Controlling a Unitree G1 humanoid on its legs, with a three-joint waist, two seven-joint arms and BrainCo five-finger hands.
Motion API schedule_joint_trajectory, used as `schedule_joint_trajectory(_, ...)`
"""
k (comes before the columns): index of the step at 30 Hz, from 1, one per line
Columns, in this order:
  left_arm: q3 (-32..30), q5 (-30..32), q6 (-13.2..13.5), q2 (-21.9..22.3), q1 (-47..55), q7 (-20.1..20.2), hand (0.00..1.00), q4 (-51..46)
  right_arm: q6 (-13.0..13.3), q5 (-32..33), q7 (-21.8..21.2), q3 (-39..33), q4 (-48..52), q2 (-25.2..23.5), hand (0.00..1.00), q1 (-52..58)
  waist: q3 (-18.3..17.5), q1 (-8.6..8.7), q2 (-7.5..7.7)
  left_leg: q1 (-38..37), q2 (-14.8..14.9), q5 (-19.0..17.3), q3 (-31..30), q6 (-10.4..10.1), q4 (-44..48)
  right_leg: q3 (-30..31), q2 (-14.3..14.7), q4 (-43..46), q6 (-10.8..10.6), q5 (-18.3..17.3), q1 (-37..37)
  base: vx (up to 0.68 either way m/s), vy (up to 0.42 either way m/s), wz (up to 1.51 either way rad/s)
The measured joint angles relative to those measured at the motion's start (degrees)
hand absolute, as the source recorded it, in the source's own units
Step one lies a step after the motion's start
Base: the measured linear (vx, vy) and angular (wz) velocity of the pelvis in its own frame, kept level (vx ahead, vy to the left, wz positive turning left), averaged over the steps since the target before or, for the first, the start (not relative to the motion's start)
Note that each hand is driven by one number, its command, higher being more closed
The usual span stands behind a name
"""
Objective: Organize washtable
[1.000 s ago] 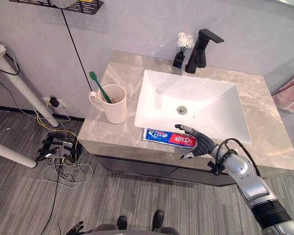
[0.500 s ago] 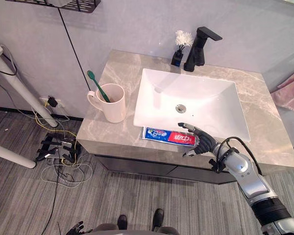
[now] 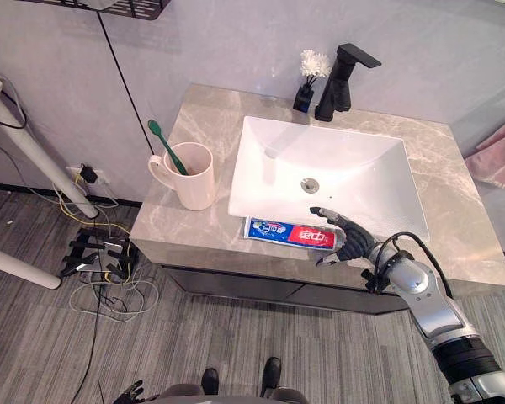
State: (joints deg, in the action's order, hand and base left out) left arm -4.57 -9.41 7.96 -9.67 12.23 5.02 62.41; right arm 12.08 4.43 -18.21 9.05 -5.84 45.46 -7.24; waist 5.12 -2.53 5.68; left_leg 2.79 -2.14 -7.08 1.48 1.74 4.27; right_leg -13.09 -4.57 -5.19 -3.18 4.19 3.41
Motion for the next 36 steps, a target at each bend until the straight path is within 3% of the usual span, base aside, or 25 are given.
schedule_joint_trajectory(26, -0.19, -0.15, 0.17, -0.57, 0.05, 0.0, 0.0, -0.16, -0.15, -0.08, 0.39, -0.01, -2.21, -0.04, 0.0, -2.38, 0.74, -0.07, 1.29, 0.12, -0.42, 0.3, -0.35, 0.32, -0.3, -0.39, -0.03, -0.04, 0.03, 0.11, 0.04, 0.0, 0.0, 0.0)
schedule_joint_trajectory(35, -0.09, -0.6, 0.14, -0.76, 0.11, 0.01, 0.0, -0.16, -0.02, -2.96, 0.74, 0.14, -2.99, -0.06, 0.0, -1.95, 1.63, -0.22, 1.63, 0.79, -0.52, 0.44, -0.64, 0.36, -0.28, -0.67, -0.13, 0.01, 0.03, 0.11, 0.59, 0.0, 0.0, 0.01)
schedule_joint_trajectory(36, -0.07, -1.15, 0.14, -0.8, 0.11, 0.03, 0.0, -0.16, 0.0, -3.04, 0.77, 0.12, -3.0, -0.06, 1.0, -1.95, 1.95, -0.19, 1.72, 0.77, -0.51, 0.44, -0.64, 0.36, -0.27, -0.66, -0.13, 0.04, 0.03, 0.11, 0.59, 0.0, 0.0, 0.0)
